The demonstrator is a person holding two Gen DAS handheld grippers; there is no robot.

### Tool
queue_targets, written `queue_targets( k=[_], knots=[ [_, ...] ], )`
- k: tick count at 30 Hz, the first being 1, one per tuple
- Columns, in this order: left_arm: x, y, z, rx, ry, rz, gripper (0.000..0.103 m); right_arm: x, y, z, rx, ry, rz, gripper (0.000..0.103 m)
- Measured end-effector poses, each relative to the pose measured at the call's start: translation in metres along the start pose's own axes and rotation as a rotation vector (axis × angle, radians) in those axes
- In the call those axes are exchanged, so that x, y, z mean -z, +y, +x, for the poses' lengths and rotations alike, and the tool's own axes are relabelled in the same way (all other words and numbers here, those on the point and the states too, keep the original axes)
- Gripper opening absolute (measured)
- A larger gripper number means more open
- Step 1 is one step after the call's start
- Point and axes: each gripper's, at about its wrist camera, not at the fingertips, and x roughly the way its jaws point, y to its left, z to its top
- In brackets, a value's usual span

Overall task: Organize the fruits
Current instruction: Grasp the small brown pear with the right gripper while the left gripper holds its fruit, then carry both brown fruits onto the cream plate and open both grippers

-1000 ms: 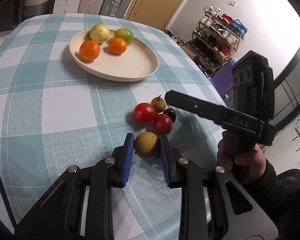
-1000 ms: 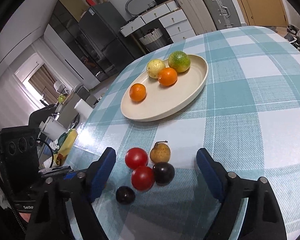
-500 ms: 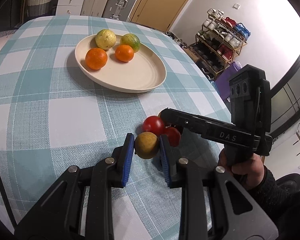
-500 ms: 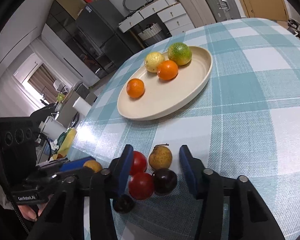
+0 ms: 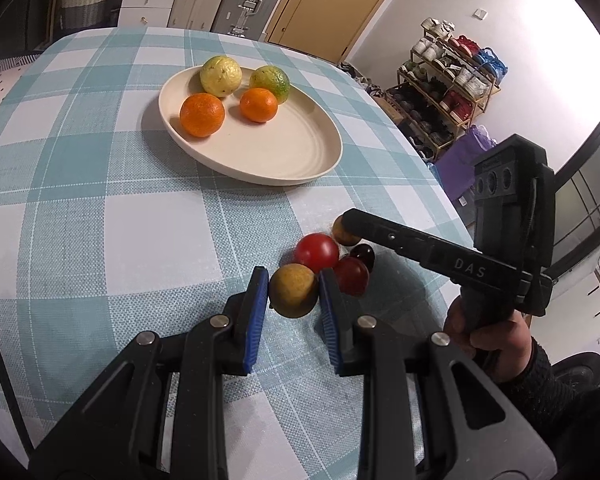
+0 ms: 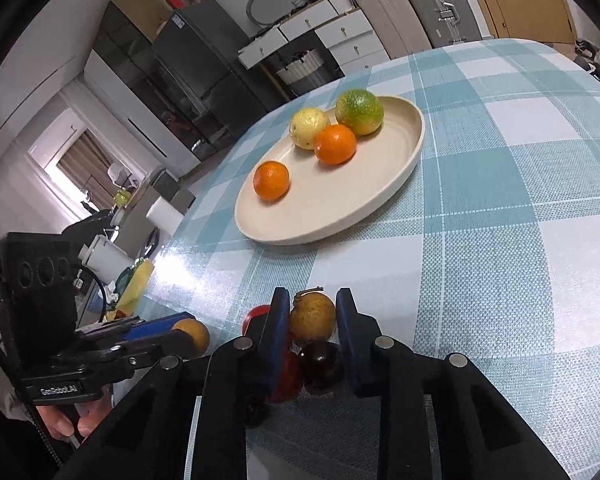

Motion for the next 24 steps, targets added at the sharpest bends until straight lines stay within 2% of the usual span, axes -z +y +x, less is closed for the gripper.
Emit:
queue_targets(
  k=[8, 11, 24],
  knots=[
    [-0.015, 0.003, -0.003, -0.021, -0.021, 0.008, 0.023, -0.002, 0.001, -0.012, -0.024, -0.042, 0.002, 0.024],
    [-0.025, 0.007, -0.006, -0.054, -0.042, 0.014, 0.023, -0.008, 0.004, -0.013, -0.041, -0.049, -0.015, 0.024],
    [-0.107, 0.043, -0.010, -0.084, -0.120, -0.020, 0.023, -0.065, 0.026, -0.010, -0.065, -0.099, -0.094, 0.024]
  ],
)
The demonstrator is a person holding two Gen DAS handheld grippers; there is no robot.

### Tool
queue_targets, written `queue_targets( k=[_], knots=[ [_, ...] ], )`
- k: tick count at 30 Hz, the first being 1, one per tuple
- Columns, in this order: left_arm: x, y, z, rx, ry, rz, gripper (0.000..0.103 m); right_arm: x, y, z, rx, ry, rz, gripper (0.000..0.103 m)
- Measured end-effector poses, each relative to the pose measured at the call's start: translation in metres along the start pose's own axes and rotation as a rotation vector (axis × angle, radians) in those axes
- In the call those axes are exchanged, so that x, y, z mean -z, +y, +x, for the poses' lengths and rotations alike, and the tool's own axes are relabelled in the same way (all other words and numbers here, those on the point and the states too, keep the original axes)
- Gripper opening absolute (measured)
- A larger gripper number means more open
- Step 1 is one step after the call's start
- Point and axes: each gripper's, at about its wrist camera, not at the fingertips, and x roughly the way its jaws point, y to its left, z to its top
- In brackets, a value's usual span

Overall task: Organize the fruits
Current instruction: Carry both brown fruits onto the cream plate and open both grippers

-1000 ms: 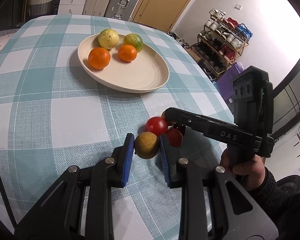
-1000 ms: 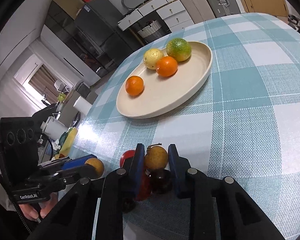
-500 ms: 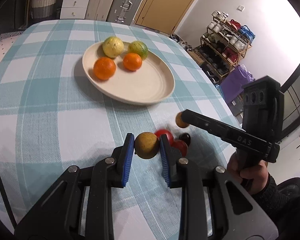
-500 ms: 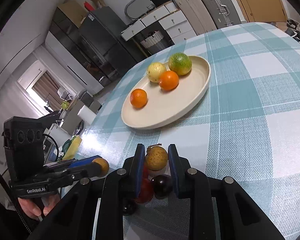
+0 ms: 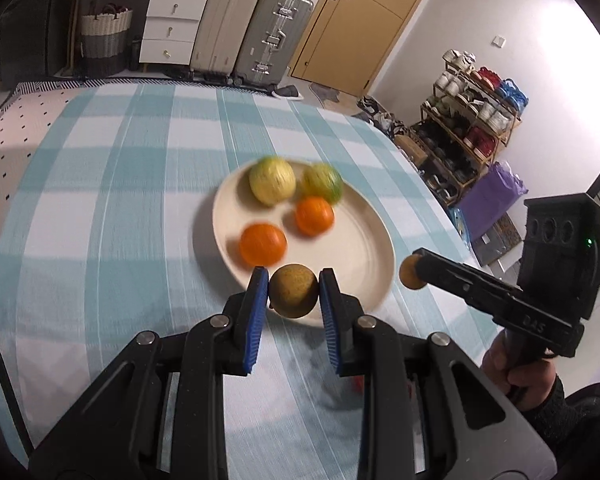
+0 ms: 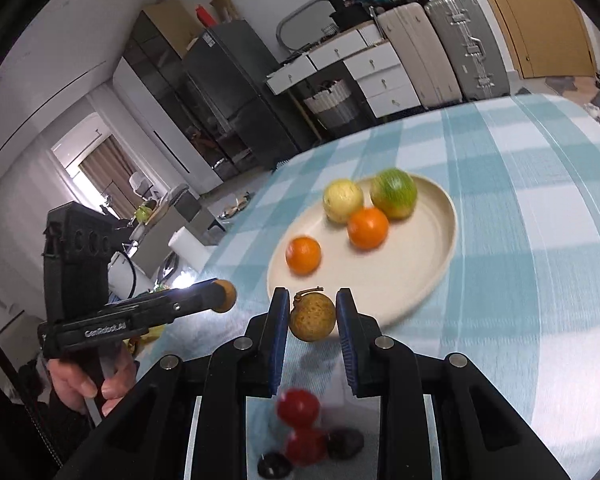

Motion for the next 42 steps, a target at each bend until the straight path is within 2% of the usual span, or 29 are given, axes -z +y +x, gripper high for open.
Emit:
queue_targets(
  k=[10, 17, 25, 38, 41, 42],
  knots=[
    [-0.052, 0.018, 0.037, -0.001, 0.004, -0.007, 0.023, -0.043, 0.008, 0.031, -0.011, -0.002, -0.045, 0.024],
    [-0.071, 0.033, 0.068, 0.014, 0.027, -0.037, 0.023, -0.058, 0.007, 0.057, -0.006, 0.012, -0.056, 0.024],
    [-0.079, 0.048, 0.093, 0.038, 0.056, -0.072, 0.023, -0.061, 0.012, 0.085, 0.009, 0.043, -0.098, 0.024],
    [-0.079, 0.048, 0.109, 0.058, 0.063, -0.078, 0.023, -0.060, 0.011, 0.109, 0.074, 0.072, -0.143, 0.025],
    [-0.081, 0.043, 0.106, 0.062, 0.057, -0.069, 0.024, -0.062, 0.005, 0.107, 0.083, 0.060, -0.128, 0.027],
    [-0.081, 0.042, 0.104, 0.060, 0.055, -0.070, 0.025, -0.061, 0.004, 0.106, 0.085, 0.053, -0.125, 0.033]
  ],
)
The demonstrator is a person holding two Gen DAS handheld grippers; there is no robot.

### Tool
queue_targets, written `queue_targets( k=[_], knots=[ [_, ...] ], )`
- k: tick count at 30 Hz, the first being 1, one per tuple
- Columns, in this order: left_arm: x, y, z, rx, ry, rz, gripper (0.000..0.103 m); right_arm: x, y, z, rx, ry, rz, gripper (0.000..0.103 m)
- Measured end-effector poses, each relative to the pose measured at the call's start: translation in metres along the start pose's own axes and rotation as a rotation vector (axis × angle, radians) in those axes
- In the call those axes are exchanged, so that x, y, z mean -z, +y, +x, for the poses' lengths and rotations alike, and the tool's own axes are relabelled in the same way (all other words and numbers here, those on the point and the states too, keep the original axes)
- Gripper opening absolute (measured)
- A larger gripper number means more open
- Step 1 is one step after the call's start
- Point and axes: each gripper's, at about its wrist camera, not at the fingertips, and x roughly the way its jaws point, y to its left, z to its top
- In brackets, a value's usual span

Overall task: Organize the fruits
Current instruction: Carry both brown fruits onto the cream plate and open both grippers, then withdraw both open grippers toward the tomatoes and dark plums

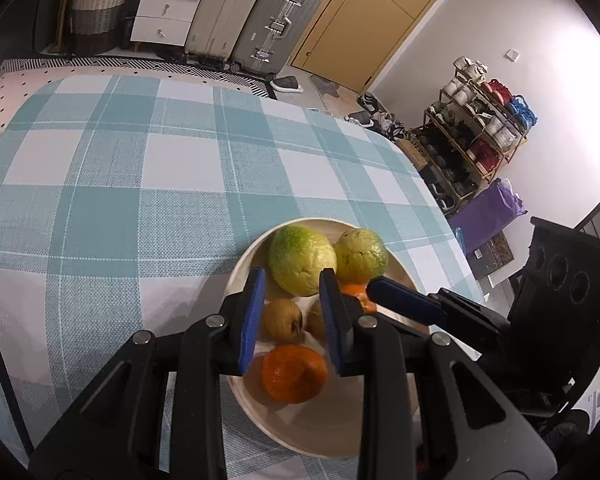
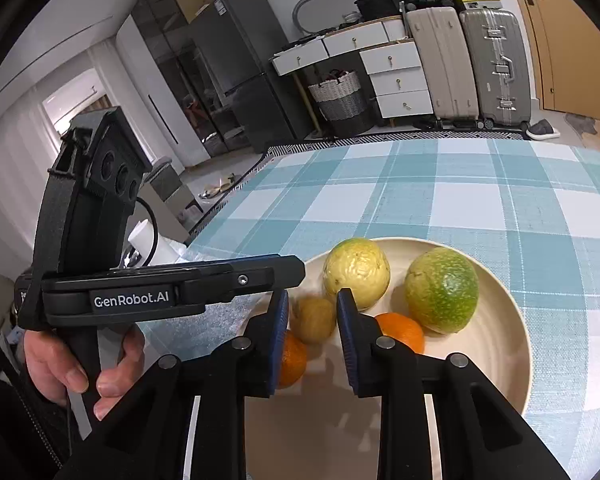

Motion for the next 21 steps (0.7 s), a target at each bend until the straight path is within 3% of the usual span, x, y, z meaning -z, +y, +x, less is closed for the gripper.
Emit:
queue_targets(
  k=[3, 14, 18, 21],
  knots=[
    [0.001, -0.002, -0.008, -0.002, -0.012, -0.008, 0.031, 0.002, -0.004, -0.010, -0.016, -0.027, 0.021, 0.048],
    [0.023, -0.028, -0.052, -0.059, -0.064, 0.021, 0.043, 0.019, -0.011, -0.059, 0.045, -0.101, 0.044, 0.053],
    [0.044, -0.050, -0.075, -0.129, -0.112, 0.070, 0.043, 0.028, -0.014, -0.081, 0.051, -0.141, 0.064, 0.074],
    [0.058, -0.064, -0.089, -0.146, -0.126, 0.083, 0.045, 0.033, -0.013, -0.095, 0.046, -0.152, 0.070, 0.076]
  ],
)
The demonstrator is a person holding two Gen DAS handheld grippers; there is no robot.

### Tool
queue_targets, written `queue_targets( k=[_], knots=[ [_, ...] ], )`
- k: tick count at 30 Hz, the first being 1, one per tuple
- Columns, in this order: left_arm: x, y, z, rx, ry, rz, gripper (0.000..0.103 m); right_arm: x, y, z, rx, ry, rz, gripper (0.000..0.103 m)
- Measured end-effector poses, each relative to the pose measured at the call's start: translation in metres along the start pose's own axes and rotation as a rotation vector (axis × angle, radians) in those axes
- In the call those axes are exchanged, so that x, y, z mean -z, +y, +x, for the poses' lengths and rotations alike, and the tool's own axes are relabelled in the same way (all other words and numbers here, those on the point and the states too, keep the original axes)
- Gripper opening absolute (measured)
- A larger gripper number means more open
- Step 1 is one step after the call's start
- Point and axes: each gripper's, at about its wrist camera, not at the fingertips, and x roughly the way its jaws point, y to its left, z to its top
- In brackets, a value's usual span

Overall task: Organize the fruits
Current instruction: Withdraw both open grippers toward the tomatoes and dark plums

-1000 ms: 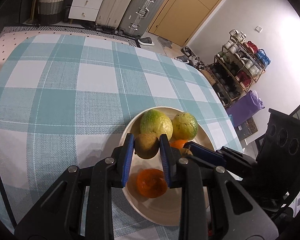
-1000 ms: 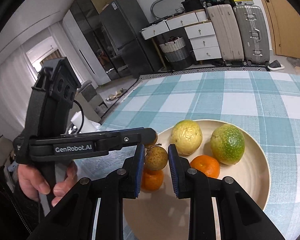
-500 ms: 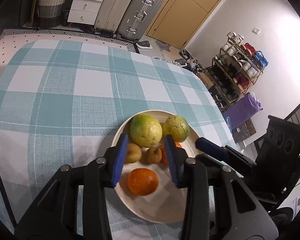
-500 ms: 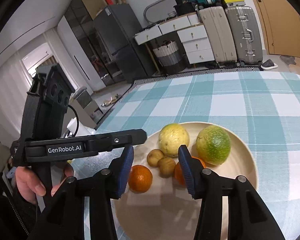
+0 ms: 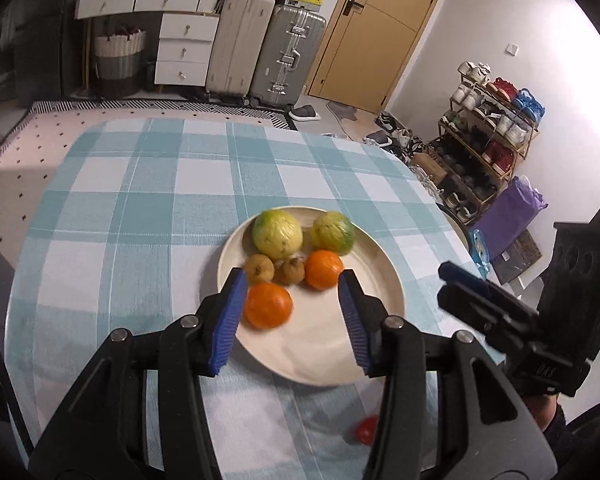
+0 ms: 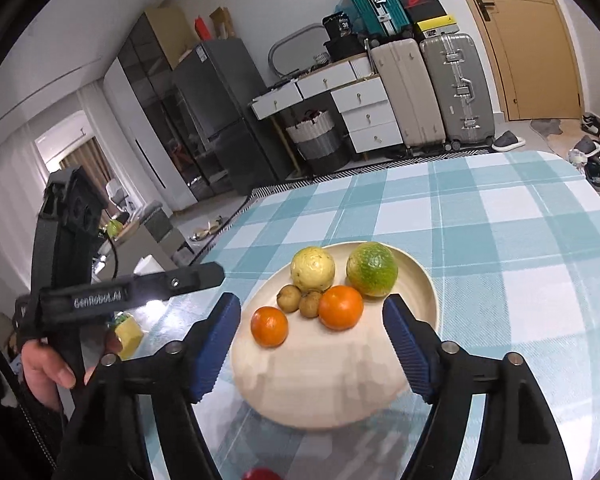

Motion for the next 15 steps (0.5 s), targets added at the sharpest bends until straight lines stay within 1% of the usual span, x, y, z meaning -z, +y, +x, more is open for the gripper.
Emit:
queue_targets(
  k=[3, 5, 6, 7, 11, 12, 13, 14, 15],
  knots=[
    [0.010, -0.012, -0.016, -0.016, -0.015, 0.015, 0.049, 0.003, 0.001, -0.017, 0.000, -0.035, -0.001, 0.078],
    [0.017, -0.019, -0.027, -0.024, -0.027, 0.017, 0.052, 0.006, 0.003, -0.029, 0.010, -0.065, -0.010, 0.084],
    [0.019, -0.022, -0.031, -0.026, -0.031, 0.017, 0.056, 0.007, 0.004, -0.033, 0.008, -0.072, -0.013, 0.086],
    [0.021, -0.024, -0.035, -0.029, -0.037, 0.017, 0.057, 0.008, 0.005, -0.038, 0.011, -0.078, -0.018, 0.087],
    [0.031, -0.032, -0.051, -0.055, -0.068, 0.013, 0.070, 0.013, 0.013, -0.054, 0.018, -0.084, -0.040, 0.087],
    [0.034, -0.033, -0.054, -0.061, -0.073, 0.011, 0.073, 0.015, 0.016, -0.058, 0.022, -0.087, -0.048, 0.089],
    [0.037, -0.035, -0.057, -0.068, -0.076, 0.012, 0.074, 0.017, 0.019, -0.063, 0.028, -0.092, -0.057, 0.090],
    [0.042, -0.038, -0.061, -0.090, -0.076, 0.014, 0.077, 0.019, 0.021, -0.066, 0.029, -0.094, -0.064, 0.091],
    [0.044, -0.040, -0.062, -0.111, -0.075, 0.017, 0.081, 0.021, 0.024, -0.070, 0.030, -0.095, -0.069, 0.092]
  ],
)
